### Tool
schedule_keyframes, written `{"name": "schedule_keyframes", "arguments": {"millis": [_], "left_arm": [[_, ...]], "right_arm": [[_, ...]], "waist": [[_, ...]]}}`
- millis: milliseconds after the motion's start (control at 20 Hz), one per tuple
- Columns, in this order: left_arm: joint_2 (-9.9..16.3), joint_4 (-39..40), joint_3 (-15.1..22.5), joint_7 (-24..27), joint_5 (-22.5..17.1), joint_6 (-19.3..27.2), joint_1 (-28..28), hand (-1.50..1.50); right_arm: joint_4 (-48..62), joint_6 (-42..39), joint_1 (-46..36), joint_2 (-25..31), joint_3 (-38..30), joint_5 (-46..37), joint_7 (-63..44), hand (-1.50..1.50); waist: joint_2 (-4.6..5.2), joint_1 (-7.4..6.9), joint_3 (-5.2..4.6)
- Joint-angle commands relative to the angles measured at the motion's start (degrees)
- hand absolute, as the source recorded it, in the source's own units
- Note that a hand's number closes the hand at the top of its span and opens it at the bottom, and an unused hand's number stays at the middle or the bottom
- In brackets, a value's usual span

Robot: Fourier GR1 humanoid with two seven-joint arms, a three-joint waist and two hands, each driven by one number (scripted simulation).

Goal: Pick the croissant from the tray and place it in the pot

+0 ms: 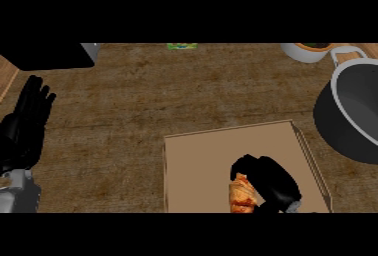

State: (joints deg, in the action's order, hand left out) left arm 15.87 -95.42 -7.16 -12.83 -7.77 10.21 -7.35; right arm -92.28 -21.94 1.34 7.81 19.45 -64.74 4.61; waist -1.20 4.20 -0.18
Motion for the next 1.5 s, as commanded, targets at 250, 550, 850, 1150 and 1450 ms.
{"name": "schedule_keyframes", "arguments": {"millis": [250,550,850,1150,1450], "left_arm": [[-1.14,0.25,0.50,0.77,0.70,0.63,0.14,0.00],[-1.93,-0.43,2.09,1.04,0.46,-0.90,0.50,0.00],[-2.37,3.26,1.78,2.23,1.36,-0.57,-3.33,0.00],[-1.57,-0.13,2.23,-1.03,1.98,-0.64,-2.67,0.00],[-2.08,6.65,0.81,3.18,1.63,-2.00,-5.00,0.00]], "right_arm": [[-32.26,8.61,15.86,-7.66,-4.00,4.07,-10.56,1.50],[-46.82,15.56,19.18,-7.77,-8.52,8.06,-15.17,1.50],[-50.62,12.03,13.38,-6.21,-22.72,14.55,-18.19,1.50],[-41.72,9.04,5.86,-5.03,-36.51,25.97,-17.14,1.50],[-27.27,7.46,-0.53,2.74,-52.32,39.25,-13.25,1.50]], "waist": [[0.30,-0.02,0.09],[0.80,-2.58,0.18],[1.20,-3.32,0.17],[1.09,-3.76,0.25],[1.29,-3.41,0.22]]}}
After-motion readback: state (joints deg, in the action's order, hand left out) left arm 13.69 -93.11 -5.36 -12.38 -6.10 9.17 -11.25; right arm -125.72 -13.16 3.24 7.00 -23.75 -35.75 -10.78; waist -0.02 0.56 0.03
